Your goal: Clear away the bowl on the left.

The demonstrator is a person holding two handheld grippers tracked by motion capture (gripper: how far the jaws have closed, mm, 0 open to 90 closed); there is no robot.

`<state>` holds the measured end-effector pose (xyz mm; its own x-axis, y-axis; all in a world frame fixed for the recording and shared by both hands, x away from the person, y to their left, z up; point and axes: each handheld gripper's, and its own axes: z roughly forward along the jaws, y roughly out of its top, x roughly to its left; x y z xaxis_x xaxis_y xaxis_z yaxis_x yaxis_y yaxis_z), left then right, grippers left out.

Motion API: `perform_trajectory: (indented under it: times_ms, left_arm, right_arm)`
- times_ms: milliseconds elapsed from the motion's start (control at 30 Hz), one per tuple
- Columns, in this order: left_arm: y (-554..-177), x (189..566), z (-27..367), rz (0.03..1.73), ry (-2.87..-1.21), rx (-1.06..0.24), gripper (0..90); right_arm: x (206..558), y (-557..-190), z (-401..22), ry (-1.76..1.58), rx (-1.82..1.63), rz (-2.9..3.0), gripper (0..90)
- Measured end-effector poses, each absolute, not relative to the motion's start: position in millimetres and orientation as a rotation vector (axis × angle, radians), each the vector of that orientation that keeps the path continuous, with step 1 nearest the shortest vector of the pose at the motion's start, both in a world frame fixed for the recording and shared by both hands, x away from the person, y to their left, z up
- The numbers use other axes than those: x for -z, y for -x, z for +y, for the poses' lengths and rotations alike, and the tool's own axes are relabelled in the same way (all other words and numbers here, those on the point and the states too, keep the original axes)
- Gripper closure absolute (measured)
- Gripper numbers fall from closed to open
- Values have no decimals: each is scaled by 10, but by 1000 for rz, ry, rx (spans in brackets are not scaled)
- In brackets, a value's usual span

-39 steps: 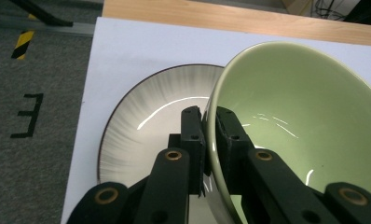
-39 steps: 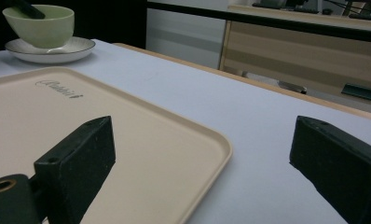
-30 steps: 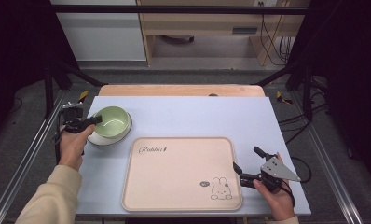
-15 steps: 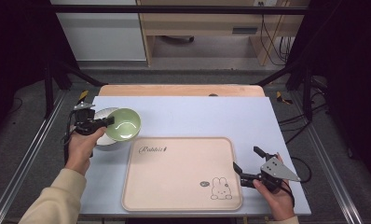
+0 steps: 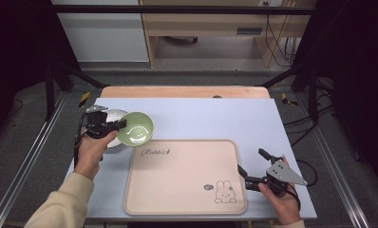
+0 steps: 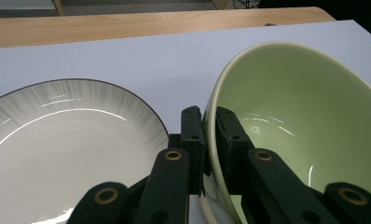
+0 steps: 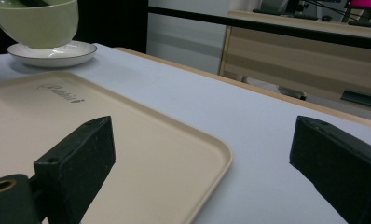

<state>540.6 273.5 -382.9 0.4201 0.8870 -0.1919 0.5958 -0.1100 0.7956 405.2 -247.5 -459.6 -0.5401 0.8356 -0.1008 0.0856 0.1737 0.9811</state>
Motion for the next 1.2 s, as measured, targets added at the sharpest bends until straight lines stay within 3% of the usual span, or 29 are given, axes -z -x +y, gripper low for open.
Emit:
perform_trajectory:
  times_ms: [1200]
  left_arm:
    - [-5281,3709,2278,1121,-1856,-344,828]
  right_arm:
    - [4590,-4049,-2487,-876,-1424,1774,68]
